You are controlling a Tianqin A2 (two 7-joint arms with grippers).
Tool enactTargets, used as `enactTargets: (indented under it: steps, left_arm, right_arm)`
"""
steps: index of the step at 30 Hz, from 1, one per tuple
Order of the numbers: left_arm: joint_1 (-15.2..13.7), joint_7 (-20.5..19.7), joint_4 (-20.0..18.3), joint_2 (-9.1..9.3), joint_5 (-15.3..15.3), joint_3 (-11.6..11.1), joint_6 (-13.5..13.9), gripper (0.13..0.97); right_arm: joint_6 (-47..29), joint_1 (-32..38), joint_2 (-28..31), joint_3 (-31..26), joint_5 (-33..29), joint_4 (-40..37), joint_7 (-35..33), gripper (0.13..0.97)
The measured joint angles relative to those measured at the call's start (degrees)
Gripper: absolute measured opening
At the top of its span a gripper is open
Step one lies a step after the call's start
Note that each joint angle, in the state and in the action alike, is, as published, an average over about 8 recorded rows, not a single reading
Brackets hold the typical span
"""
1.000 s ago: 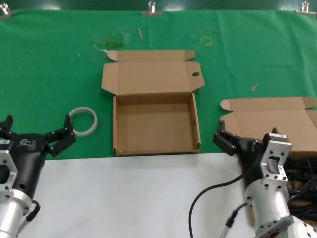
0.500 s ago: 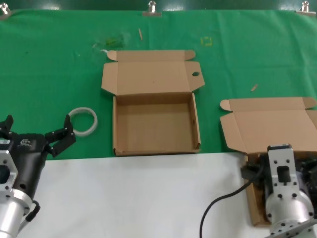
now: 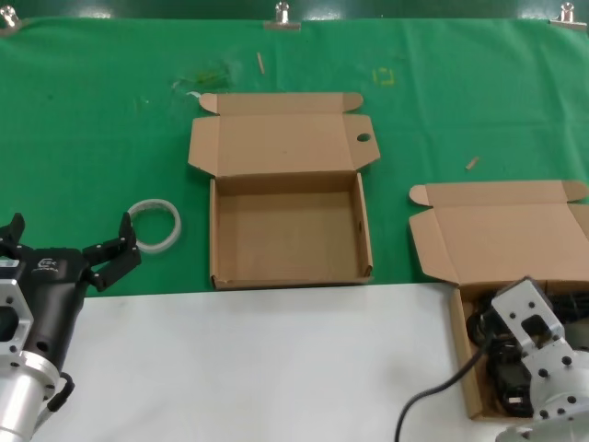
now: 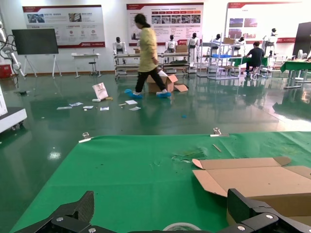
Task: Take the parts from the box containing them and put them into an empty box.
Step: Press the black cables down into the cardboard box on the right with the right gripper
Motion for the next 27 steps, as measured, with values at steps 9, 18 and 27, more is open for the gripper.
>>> enactTargets:
  steps: [9, 18, 27]
  left_arm:
    - [0.0, 0.0, 0.0, 0.00, 0.0, 0.0, 0.0, 0.965]
    - [0.0, 0.0, 0.0, 0.00, 0.0, 0.0, 0.0, 0.965]
    - [0.0, 0.0, 0.0, 0.00, 0.0, 0.0, 0.0, 0.965]
  right_arm:
    - [4.0, -1.3, 0.0, 2.8, 1.5, 0.4, -13.1, 0.966]
    - [3.4, -1.3, 0.0, 6.2, 3.1, -2.2, -19.7, 0.966]
    - [-0.4, 0.1, 0.0, 7.9, 4.2, -7.6, -22.3, 0.966]
